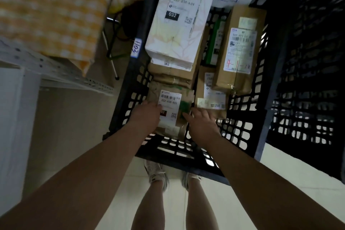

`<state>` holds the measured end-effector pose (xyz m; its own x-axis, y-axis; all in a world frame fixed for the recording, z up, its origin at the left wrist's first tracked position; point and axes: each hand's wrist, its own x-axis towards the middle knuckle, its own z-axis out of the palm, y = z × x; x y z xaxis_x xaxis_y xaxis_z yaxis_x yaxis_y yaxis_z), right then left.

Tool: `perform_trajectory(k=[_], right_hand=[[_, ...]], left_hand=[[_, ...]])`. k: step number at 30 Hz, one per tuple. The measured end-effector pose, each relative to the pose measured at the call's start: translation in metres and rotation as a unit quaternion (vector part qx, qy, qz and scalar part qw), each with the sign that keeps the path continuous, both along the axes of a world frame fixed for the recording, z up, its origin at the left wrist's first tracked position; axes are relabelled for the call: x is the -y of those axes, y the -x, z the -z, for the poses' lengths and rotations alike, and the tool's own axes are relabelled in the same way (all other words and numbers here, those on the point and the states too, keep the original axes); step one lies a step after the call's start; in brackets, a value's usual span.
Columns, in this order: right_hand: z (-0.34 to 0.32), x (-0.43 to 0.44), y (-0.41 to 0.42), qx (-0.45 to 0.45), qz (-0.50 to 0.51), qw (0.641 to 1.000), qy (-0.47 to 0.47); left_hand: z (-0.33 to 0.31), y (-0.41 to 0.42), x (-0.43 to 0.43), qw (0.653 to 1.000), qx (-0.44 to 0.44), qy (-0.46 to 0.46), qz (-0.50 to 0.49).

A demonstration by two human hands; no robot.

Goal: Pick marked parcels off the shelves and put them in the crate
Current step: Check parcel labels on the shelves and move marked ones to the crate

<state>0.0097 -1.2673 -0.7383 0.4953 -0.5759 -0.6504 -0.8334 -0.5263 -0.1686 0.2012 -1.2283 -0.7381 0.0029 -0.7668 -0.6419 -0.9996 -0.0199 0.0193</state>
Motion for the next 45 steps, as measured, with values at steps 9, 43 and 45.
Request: perform_trajectory(k=[9,43,45], right_hand=[[-0.126,-0.003,-0.004,0.016,0.002,0.999,0.037],[-0.603,-0.262,-0.054,0.585,-0.388,0.701,0.127],[-0.610,-0.294,-0.064,0.605,-0.406,0.678,0.103]], left_hand=[[-0.123,-0.003,-0.036,0.981,0.023,0.188,0.049],[-0.610,0.113,-0.418,0.710,0.377,0.471,-0.363],[-0.618,0.115,-0.452,0.695,0.390,0.472,-0.377]])
